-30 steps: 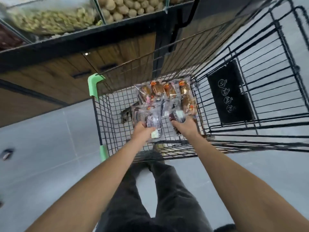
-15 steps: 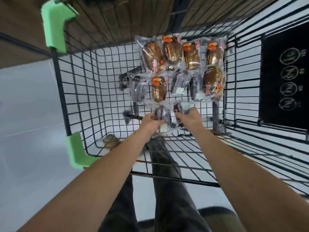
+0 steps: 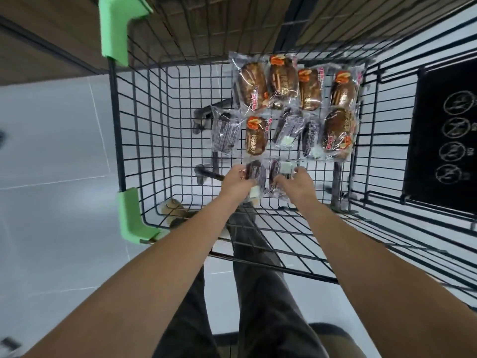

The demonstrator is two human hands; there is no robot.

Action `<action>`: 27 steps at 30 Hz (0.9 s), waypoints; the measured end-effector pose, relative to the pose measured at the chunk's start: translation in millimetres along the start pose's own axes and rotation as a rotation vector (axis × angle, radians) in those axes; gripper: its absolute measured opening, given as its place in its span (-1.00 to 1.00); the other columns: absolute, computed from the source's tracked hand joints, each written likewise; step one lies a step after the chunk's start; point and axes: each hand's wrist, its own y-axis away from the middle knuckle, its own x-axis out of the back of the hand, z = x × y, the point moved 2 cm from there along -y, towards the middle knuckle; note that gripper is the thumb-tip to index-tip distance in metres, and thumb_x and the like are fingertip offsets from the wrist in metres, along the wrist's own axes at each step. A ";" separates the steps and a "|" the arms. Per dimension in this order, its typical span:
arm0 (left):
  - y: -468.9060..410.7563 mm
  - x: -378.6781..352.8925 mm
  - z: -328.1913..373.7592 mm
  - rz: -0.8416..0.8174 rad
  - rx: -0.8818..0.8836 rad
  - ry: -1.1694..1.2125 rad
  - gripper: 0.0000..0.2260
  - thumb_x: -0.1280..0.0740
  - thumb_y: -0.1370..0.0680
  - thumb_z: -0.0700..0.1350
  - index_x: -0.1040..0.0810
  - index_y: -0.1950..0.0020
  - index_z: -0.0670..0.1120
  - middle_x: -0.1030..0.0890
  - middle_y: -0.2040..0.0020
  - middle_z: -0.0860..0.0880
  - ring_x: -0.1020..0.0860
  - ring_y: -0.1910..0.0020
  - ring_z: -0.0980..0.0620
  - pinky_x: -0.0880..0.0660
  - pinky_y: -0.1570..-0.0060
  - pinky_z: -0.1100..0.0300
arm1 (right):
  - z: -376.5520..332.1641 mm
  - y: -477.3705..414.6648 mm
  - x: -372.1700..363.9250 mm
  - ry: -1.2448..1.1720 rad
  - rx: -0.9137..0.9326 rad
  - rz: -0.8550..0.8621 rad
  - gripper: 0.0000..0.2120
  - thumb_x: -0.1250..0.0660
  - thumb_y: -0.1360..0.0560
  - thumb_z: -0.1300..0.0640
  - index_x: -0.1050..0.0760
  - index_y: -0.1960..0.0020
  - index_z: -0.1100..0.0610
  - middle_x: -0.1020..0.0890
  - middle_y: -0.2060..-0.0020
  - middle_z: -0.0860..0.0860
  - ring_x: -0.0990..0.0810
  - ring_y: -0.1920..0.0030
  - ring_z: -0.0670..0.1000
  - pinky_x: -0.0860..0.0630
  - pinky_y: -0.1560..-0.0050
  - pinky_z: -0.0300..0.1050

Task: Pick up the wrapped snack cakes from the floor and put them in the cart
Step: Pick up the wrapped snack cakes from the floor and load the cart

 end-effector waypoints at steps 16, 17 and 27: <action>194.2 173.5 28.0 0.290 -0.482 0.237 -0.55 -0.33 -0.54 -0.23 -0.31 -0.41 -0.16 -0.46 -0.32 -0.06 -0.47 -0.05 0.12 -0.39 0.02 0.39 | -153.2 224.5 -10.5 -0.204 0.580 -0.146 -0.76 -0.29 -0.54 0.30 -0.41 -0.20 0.26 -0.56 -0.04 0.12 -0.57 0.08 0.01 -0.42 0.17 -0.47; 210.6 192.0 18.8 0.318 -0.504 0.273 -0.55 -0.32 -0.54 -0.23 -0.31 -0.41 -0.18 -0.45 -0.34 -0.09 -0.47 -0.09 0.08 -0.38 -0.04 0.37 | -160.1 247.3 -18.9 -0.201 0.639 -0.160 -0.73 -0.31 -0.53 0.29 -0.42 -0.22 0.22 -0.58 -0.03 0.10 -0.58 0.09 -0.02 -0.45 0.13 -0.42; 363.0 349.4 -156.1 0.607 -0.659 0.626 -0.64 -0.27 -0.57 -0.29 -0.36 -0.37 -0.22 -0.48 -0.31 -0.16 -0.46 -0.10 0.08 -0.41 0.02 0.42 | -183.6 468.6 -166.7 -0.096 1.026 -0.434 -0.73 -0.33 -0.51 0.31 -0.45 -0.20 0.24 -0.60 -0.08 0.25 -0.55 0.12 -0.09 -0.46 0.10 -0.37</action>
